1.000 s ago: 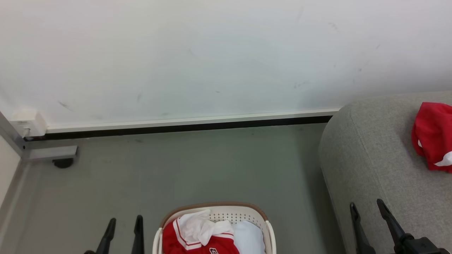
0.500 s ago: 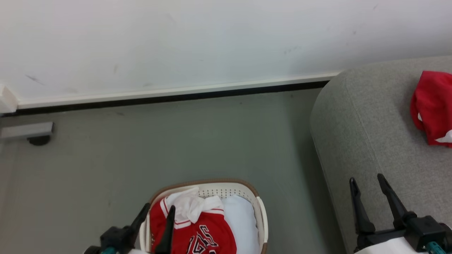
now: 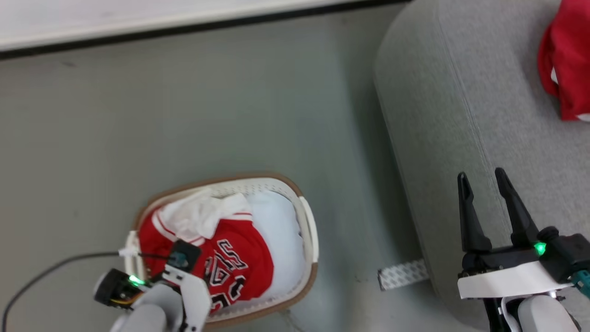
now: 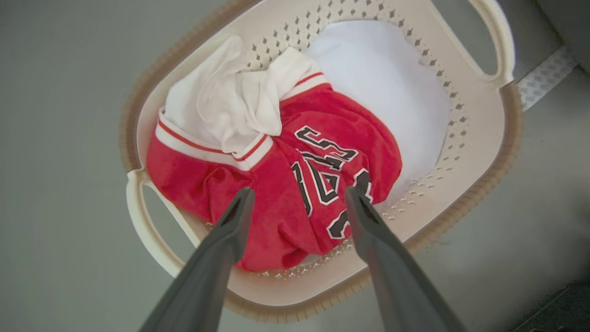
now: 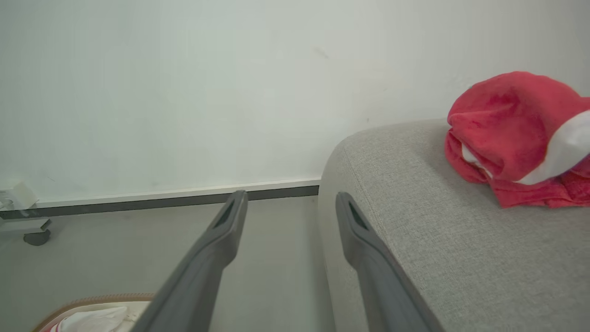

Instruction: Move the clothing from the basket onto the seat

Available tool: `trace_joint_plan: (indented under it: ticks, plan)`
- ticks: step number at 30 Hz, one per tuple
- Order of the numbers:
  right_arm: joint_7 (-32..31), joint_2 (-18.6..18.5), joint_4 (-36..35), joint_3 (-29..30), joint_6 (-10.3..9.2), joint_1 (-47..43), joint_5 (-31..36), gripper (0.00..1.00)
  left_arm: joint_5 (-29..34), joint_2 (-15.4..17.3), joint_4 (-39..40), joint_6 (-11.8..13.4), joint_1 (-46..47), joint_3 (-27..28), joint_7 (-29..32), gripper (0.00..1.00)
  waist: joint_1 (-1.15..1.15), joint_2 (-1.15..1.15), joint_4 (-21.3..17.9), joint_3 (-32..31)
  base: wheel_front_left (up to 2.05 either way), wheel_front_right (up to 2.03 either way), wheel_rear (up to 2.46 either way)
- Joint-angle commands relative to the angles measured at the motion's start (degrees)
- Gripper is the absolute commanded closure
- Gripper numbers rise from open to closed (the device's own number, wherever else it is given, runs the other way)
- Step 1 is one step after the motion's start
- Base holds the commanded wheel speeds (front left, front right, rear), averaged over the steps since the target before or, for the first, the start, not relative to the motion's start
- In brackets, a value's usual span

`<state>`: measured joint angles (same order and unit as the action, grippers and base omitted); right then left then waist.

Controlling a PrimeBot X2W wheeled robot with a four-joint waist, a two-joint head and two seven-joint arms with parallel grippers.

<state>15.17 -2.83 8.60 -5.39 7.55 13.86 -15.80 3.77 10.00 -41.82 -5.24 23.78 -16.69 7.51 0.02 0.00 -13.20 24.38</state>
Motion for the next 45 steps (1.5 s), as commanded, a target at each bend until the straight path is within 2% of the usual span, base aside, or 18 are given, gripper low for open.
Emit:
trace_joint_plan:
  ticks: [1, 10, 22, 23, 24, 25, 26, 30, 34, 41, 45]
  plan:
    - [0.0, -0.1, -0.5, -0.3, -0.12, 1.4, -1.2, 0.0, 1.4, 1.6, -2.5, 0.5, 2.4, -0.1, 2.1, 0.0, -0.02, 0.0, -4.8, 5.8, 0.0, 0.0, 0.0]
    - [0.0, -0.1, -2.0, -1.7, -0.12, 4.1, -5.3, 0.0, 3.0, 4.7, -9.6, 2.7, 8.9, -0.8, 7.2, 0.0, -0.02, 0.0, -8.5, 12.5, 0.0, 0.0, 0.0]
    - [0.0, -0.1, -4.3, -2.9, -0.12, 9.1, -8.6, 0.0, 5.4, 9.0, -12.6, 3.3, 15.4, -2.6, 11.9, 0.0, -0.02, 0.0, -11.4, 21.1, 0.0, 0.0, 0.0]
    - [0.0, -0.1, -4.5, -3.1, -0.12, 9.3, -8.7, 0.0, 5.4, 9.1, -12.5, 3.2, 15.6, -2.7, 12.1, 0.09, -0.02, 0.0, -11.5, 21.7, 0.0, 0.0, 0.0]
    - [0.0, -0.1, -4.7, -3.2, -0.12, 9.6, -9.0, 0.0, 5.3, 9.1, -12.4, 3.0, 16.0, -2.9, 12.2, 0.75, -0.02, 0.0, -11.7, 22.2, 0.0, 0.0, 0.0]
    - [0.0, -0.1, -4.7, -3.2, -0.12, 9.6, -9.0, 0.0, 5.3, 9.1, -12.4, 3.0, 16.0, -2.9, 12.2, 0.75, -0.02, 0.0, -11.7, 22.2, 0.0, 0.0, 0.0]
    - [0.0, -0.1, -4.9, -3.2, -0.12, 9.7, -9.1, 0.0, 5.0, 9.1, -12.3, 3.1, 16.2, -2.9, 12.2, 1.0, -0.02, 0.0, -11.7, 22.7, 0.0, 0.0, 0.0]
    - [0.0, -0.1, -4.3, -3.1, -0.12, 9.5, -8.8, 0.0, 3.9, 8.4, -12.3, 3.1, 16.3, -3.0, 11.8, 1.0, -0.02, 0.0, -11.1, 22.9, 0.0, 0.0, 0.0]
    - [0.0, -0.1, -3.2, -2.3, -0.12, 8.5, -7.5, 0.0, 1.4, 5.5, -11.5, 2.8, 15.3, -2.3, 8.1, 1.0, -0.02, 0.0, -9.0, 19.9, 0.0, 0.0, 0.0]
    - [0.0, -0.1, -1.3, 0.3, -0.12, 5.0, -3.4, 0.0, -5.7, -1.8, -10.6, 1.2, 11.8, 0.3, -1.3, 1.0, -0.02, 0.0, -3.5, 8.5, 0.0, 0.0, 0.0]
    - [0.0, -0.2, -0.1, 1.1, -0.12, 2.1, -1.4, 0.0, -8.4, -4.4, -9.4, 0.4, 9.0, 0.4, -5.6, 1.0, -0.02, 0.0, -0.3, 1.1, 0.0, 0.0, 0.0]
